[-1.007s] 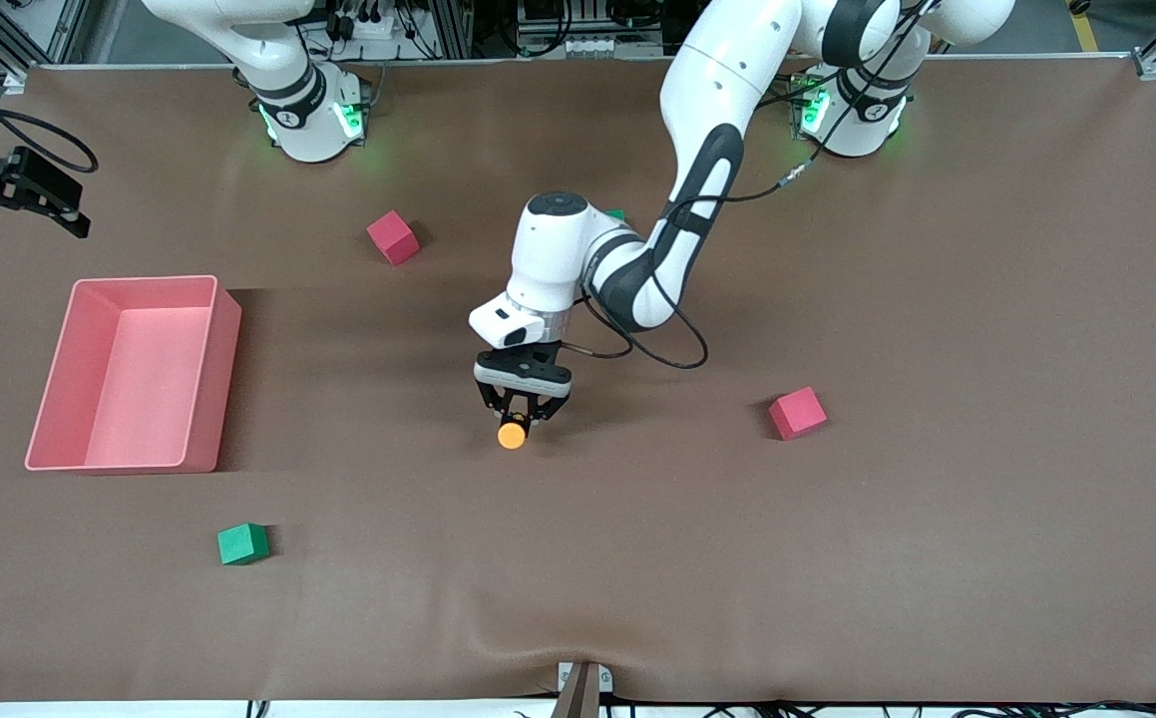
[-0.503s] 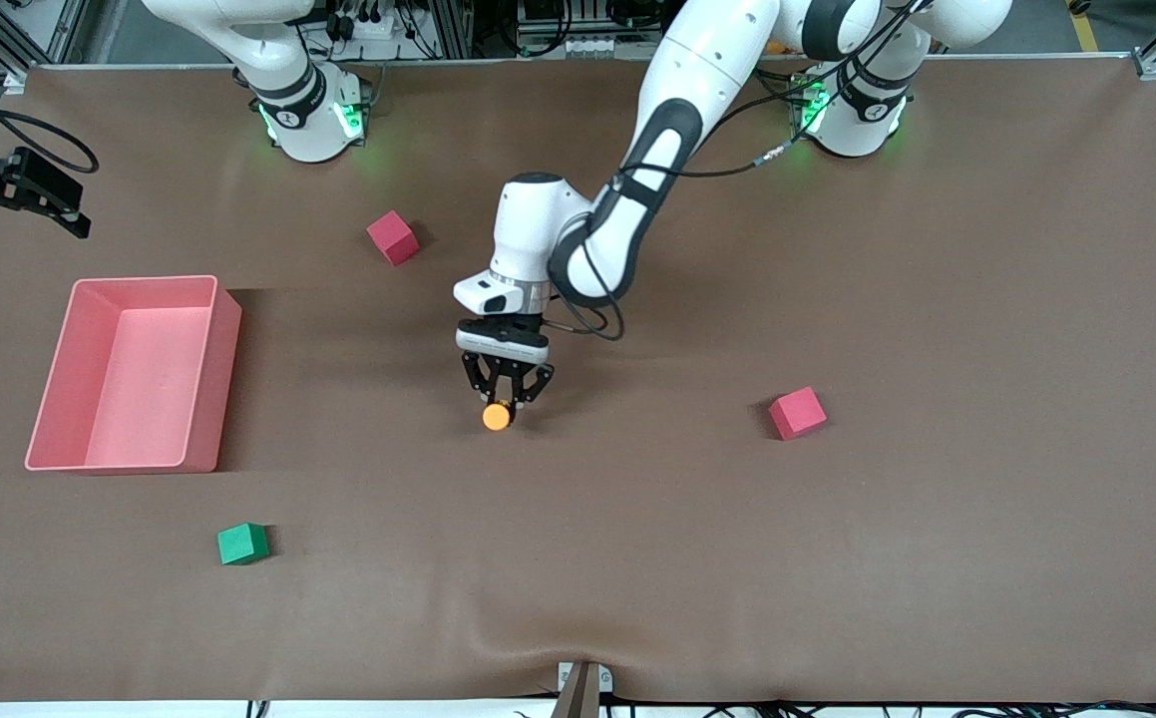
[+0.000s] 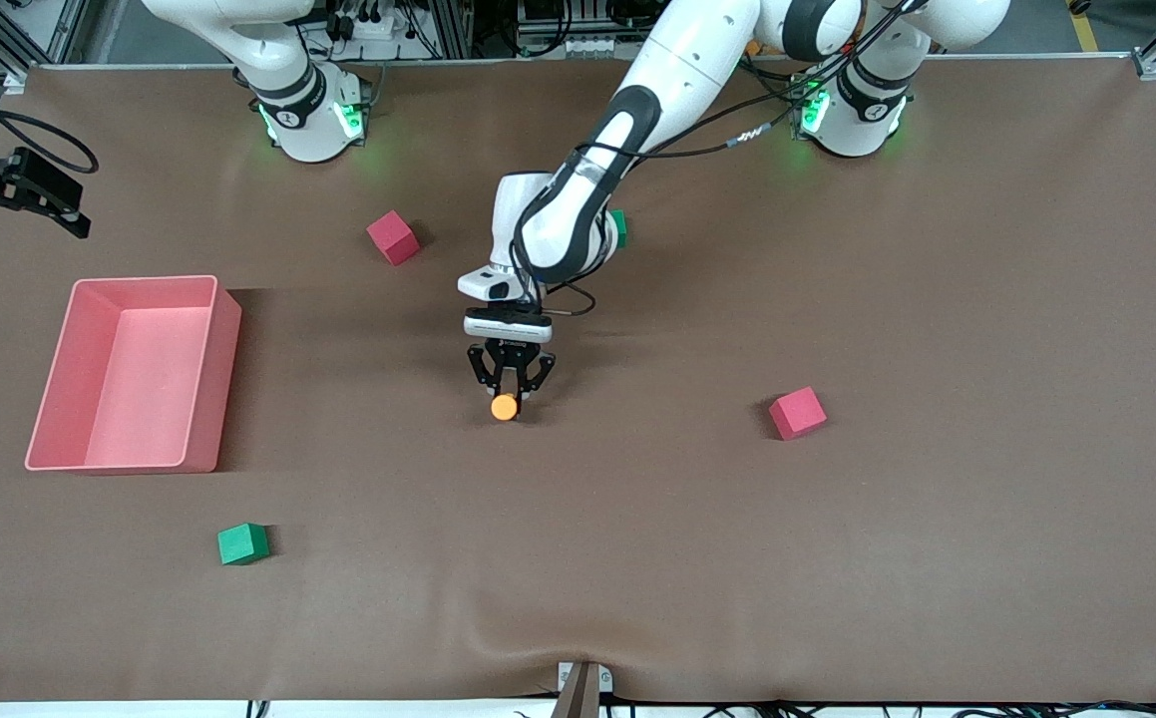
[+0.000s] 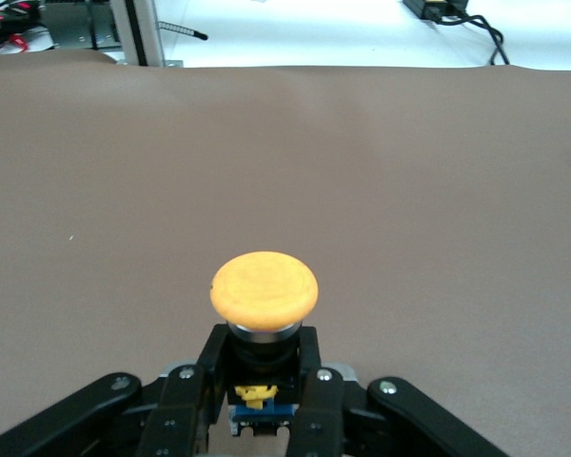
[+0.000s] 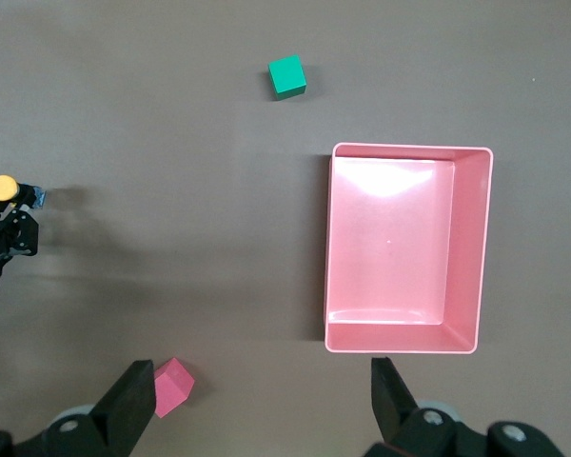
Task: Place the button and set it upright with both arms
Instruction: 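Lower the upright button onto the table and open the left gripper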
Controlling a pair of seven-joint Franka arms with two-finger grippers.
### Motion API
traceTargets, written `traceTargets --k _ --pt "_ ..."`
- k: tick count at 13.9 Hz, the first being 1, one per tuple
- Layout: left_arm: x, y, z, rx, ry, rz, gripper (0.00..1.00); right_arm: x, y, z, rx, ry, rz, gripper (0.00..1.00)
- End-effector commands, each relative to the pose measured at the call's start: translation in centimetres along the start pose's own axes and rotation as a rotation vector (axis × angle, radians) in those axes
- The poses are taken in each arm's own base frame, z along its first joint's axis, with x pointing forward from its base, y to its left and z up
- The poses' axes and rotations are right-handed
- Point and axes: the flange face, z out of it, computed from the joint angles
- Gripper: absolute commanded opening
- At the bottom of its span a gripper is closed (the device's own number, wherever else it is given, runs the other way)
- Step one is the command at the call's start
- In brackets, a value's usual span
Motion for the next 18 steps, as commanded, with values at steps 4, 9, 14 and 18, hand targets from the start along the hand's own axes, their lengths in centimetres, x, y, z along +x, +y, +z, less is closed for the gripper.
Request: traceTargets --k 4,9,14,18 --pt "-2.4 0.8 -0.3 0.054 0.07 -0.027 0.0 0.1 0.2 -0.3 -0.007 -0.004 -0.007 1.0" --pt "-3.6 0.4 0.1 0.028 0.159 -0.041 0.0 0.1 0.3 -0.1 -0.007 -0.007 -0.005 1.0" --pt "-3.8 0.5 0.0 0.028 0.151 -0.054 0.03 0.1 0.3 -0.3 -0.007 -0.004 -0.004 1.0" --pt "-5.1 -0.1 0.2 0.04 0.131 -0.042 0.04 0.1 0.3 -0.1 -0.007 -0.007 -0.005 1.0"
